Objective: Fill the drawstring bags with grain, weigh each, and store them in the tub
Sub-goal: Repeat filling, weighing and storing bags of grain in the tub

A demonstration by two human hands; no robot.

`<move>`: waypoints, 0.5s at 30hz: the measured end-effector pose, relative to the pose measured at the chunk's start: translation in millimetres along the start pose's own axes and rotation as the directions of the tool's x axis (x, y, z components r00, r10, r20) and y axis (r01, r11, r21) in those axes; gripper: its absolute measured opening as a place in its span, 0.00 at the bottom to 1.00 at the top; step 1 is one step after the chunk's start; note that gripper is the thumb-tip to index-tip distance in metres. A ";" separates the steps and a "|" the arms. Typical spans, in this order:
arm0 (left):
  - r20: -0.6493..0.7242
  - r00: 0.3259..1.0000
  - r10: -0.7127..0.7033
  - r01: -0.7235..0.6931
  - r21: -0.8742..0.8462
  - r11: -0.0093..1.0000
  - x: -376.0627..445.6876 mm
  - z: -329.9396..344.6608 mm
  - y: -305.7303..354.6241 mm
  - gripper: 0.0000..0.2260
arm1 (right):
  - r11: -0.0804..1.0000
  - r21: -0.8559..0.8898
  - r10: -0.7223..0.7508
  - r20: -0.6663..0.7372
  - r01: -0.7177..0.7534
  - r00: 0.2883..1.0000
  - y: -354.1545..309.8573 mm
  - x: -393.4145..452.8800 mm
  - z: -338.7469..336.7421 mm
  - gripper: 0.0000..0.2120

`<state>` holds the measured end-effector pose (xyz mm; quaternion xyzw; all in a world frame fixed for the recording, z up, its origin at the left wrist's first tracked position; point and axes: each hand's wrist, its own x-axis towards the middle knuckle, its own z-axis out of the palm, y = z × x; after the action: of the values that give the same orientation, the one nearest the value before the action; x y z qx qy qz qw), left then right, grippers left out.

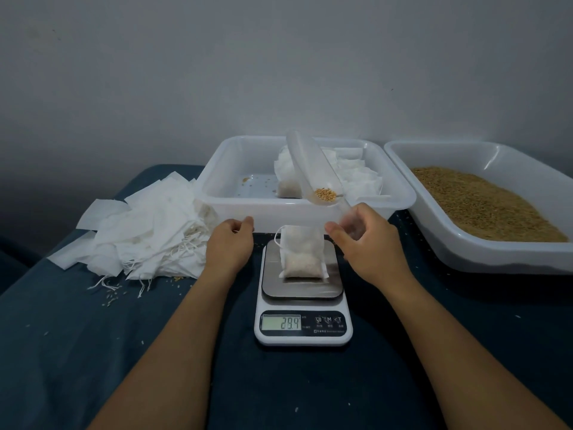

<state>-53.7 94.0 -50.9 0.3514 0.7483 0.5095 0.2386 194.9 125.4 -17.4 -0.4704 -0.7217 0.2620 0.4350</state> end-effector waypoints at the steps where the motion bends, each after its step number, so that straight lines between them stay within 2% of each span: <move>1: -0.015 1.000 -0.011 0.011 -0.001 1.000 1.2 0.7 -1.5 0.13 | 1.000 -0.006 -0.005 -0.013 0.005 1.000 0.6 0.4 -0.7 0.13; 15: 0.031 0.999 0.005 -0.007 0.034 0.999 -0.3 3.3 1.9 0.13 | 0.999 -0.031 -0.014 -0.039 0.013 0.999 3.2 1.1 -2.9 0.12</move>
<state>-50.7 96.2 -50.4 0.3656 0.7521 0.4918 0.2427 198.7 127.7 -18.1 -0.4772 -0.7201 0.2387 0.4434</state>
